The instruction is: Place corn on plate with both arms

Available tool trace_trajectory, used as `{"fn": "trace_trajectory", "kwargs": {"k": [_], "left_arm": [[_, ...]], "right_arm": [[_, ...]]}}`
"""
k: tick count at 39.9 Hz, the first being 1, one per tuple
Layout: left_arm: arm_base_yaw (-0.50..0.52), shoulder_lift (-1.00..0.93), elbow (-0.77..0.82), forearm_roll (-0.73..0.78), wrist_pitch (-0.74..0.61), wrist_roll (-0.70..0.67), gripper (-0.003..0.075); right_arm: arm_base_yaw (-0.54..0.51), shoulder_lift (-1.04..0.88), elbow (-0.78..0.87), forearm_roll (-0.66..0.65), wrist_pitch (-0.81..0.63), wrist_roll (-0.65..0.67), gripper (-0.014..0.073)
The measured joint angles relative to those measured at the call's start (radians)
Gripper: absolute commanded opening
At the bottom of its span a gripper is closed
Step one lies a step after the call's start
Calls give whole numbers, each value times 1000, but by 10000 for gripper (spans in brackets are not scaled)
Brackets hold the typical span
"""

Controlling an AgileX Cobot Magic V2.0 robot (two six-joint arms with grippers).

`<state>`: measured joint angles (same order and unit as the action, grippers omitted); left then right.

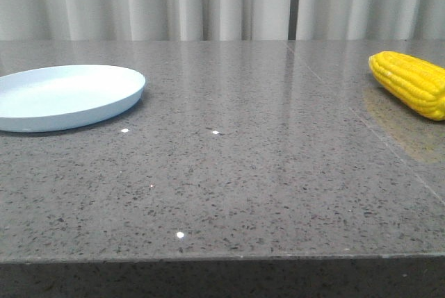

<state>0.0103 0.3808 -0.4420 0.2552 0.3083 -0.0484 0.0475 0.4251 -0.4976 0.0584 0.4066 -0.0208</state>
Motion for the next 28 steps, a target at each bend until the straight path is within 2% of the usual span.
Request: {"fn": "trace_trajectory", "kwargs": {"k": [2, 5, 20, 28], "left_arm": [[0, 0, 0, 0, 0, 0, 648], [0, 0, 0, 0, 0, 0, 661], [0, 5, 0, -20, -10, 0, 657], [-25, 154, -51, -85, -54, 0, 657]], "right_arm": [[0, 0, 0, 0, -4, 0, 547], [0, 0, 0, 0, -6, 0, 591], [0, 0, 0, 0, -11, 0, 591], [0, 0, 0, 0, -11, 0, 591]]}}
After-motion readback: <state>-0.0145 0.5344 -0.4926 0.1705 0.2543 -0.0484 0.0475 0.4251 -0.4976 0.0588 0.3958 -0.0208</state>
